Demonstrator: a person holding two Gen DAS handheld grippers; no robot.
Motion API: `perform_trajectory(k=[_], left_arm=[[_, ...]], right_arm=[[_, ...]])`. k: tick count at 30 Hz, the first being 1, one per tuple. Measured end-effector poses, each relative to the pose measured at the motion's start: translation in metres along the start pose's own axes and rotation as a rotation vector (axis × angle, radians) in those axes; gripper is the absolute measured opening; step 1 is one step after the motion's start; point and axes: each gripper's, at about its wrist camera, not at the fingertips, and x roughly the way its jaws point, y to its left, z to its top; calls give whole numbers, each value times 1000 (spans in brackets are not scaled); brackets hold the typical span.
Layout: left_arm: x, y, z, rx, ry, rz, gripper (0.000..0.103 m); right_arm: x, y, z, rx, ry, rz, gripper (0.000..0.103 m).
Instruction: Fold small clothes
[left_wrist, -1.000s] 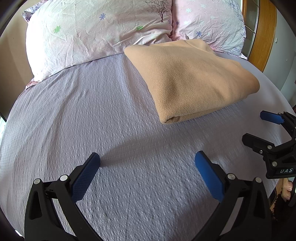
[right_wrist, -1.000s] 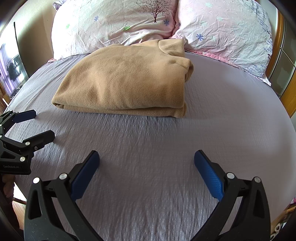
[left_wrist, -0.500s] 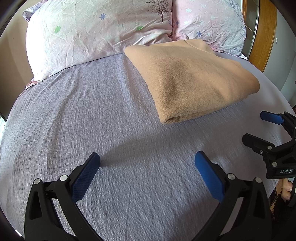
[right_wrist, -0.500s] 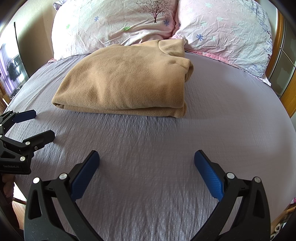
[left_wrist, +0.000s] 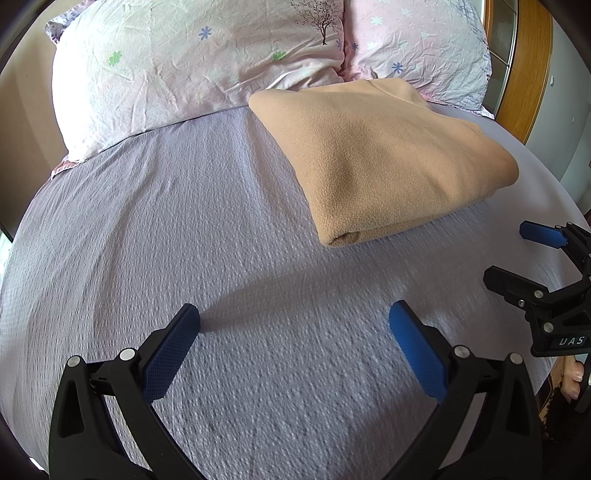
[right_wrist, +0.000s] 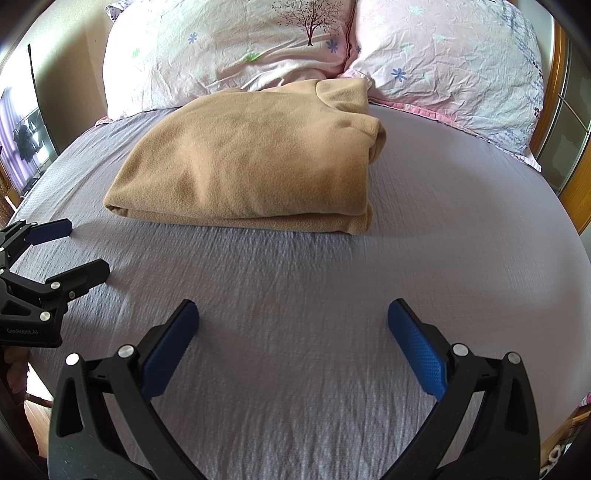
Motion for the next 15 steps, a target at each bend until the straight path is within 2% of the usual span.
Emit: perform_trajectory(k=[15], left_arm=[[1,0,0,-2,1,1,102]], right_arm=[[0,0,0,2,0,-1,101]])
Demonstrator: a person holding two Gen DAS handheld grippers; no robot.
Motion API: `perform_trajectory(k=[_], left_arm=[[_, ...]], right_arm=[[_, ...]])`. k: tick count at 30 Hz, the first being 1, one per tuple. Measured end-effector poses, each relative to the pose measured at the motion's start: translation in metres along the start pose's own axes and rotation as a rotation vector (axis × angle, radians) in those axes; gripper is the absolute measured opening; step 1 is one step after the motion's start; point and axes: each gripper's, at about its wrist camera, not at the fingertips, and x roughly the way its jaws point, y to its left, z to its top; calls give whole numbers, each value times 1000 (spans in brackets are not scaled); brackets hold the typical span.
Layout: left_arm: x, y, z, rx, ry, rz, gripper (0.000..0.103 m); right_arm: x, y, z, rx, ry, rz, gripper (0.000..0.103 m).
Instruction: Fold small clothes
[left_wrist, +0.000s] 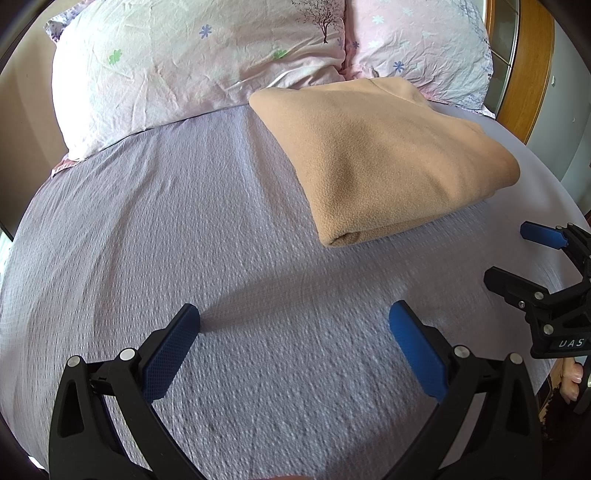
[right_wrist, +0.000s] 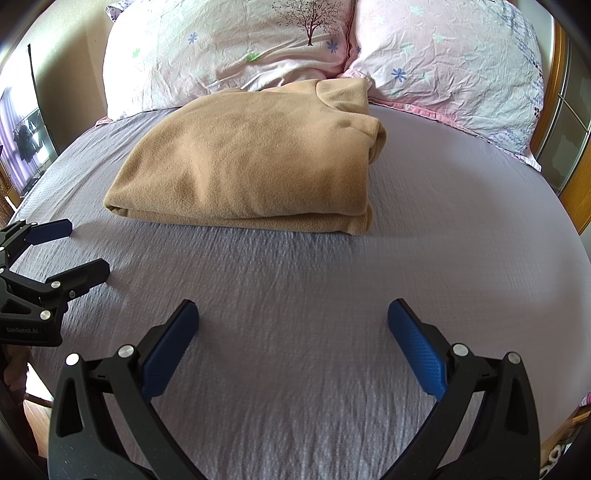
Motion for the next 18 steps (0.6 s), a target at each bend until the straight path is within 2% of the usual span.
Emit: perform_trajectory(k=[18], left_arm=[[0,1,0,-3,-4,6,102]], right_arm=[[1,0,0,-3,-1,2,101]])
